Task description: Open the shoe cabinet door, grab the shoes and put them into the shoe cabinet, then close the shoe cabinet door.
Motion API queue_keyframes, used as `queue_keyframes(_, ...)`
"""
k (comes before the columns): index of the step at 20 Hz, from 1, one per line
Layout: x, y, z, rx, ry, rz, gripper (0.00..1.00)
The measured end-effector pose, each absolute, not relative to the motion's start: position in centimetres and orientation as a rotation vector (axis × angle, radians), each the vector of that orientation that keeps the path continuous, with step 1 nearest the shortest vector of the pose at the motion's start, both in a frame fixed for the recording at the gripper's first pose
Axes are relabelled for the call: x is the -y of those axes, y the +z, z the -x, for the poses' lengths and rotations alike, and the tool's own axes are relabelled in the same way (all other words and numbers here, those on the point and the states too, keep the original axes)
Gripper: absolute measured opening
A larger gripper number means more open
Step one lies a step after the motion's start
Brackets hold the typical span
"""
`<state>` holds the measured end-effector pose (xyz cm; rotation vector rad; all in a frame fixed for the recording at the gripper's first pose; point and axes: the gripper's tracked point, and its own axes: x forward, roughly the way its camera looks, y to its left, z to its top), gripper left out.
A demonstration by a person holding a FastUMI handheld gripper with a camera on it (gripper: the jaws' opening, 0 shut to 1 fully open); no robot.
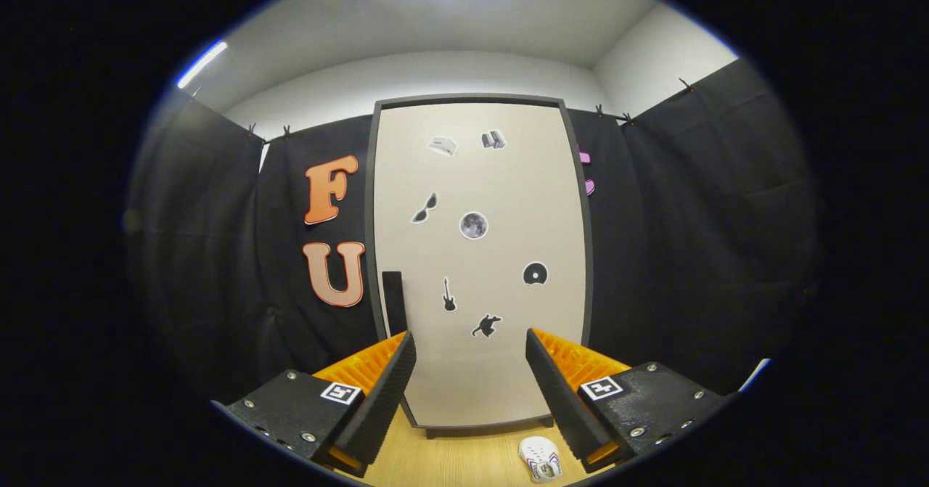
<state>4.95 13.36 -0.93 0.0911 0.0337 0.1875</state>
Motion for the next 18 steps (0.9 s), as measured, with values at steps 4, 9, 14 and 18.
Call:
queue_keyframes(4, -17.1, -1.0, -7.5, -0.041, 0.235, -0.085, 0.95)
queue_keyframes(9, -21.6, -2.3, -10.8, -0.074, 0.278, -0.07, 0.94)
queue_keyframes(14, -24.1, -3.0, -15.1, -0.089, 0.263, -0.043, 0.92)
queue_keyframes(18, -26.1, -4.2, -18.3, -0.1, 0.259, -0.035, 0.82)
